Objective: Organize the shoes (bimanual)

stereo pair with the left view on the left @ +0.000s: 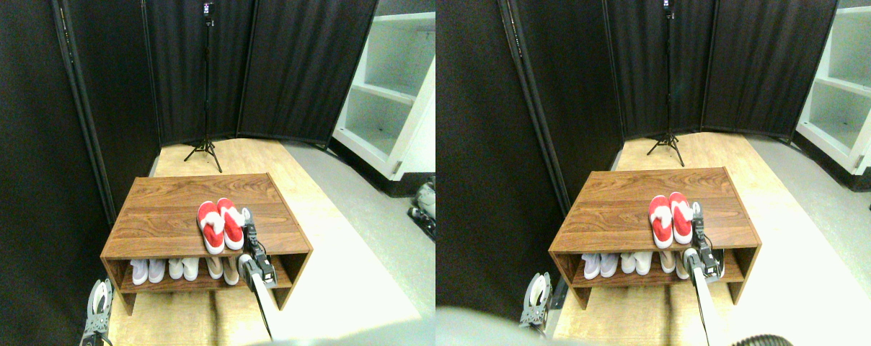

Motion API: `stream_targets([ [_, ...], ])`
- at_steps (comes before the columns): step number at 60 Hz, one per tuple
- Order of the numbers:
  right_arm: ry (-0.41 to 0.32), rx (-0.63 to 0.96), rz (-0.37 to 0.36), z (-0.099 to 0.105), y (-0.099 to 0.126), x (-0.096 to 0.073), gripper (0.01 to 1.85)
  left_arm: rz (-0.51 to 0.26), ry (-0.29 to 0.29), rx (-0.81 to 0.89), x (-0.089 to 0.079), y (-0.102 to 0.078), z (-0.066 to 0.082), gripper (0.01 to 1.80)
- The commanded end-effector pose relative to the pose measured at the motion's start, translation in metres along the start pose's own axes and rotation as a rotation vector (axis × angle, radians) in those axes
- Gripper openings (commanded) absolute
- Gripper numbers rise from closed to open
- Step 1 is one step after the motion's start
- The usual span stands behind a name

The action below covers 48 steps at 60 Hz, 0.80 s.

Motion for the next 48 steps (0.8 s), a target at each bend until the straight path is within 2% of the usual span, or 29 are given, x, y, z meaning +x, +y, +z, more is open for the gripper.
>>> stream_targets([
  [1, 0.036, -0.021, 0.008, -0.01, -0.001, -0.003, 0.01, -0.032, -0.015, -0.005, 0.002, -0.005, 0.0, 0.01],
  [14, 0.036, -0.023, -0.009, -0.019, -0.006, -0.015, 0.01, -0.026, -0.006, -0.006, 0.006, -0.004, 0.0, 0.01],
  [24, 0.028, -0.036, 0.004, -0.016, -0.005, -0.015, 0.01, -0.027, 0.002, -0.025, 0.008, -0.004, 0.0, 0.01],
  [34, -0.013, -0.08, 0.029, 0.005, 0.005, -0.009, 0.01, -0.028, -0.002, -0.023, 0.009, -0.002, 0.001, 0.01],
  [40, 0.004, -0.104, 0.101, 0.023, 0.018, -0.011, 0.01, -0.024, 0.0, -0.025, 0.01, -0.002, 0.001, 0.01],
  [42, 0.006, -0.131, 0.158, 0.032, 0.024, -0.013, 0.01, -0.024, 0.003, -0.022, 0.01, -0.001, 0.001, 0.01],
  [48, -0.011, -0.149, 0.199, 0.05, 0.04, -0.026, 0.01, -0.024, 0.012, -0.024, 0.012, -0.001, 0.001, 0.01],
])
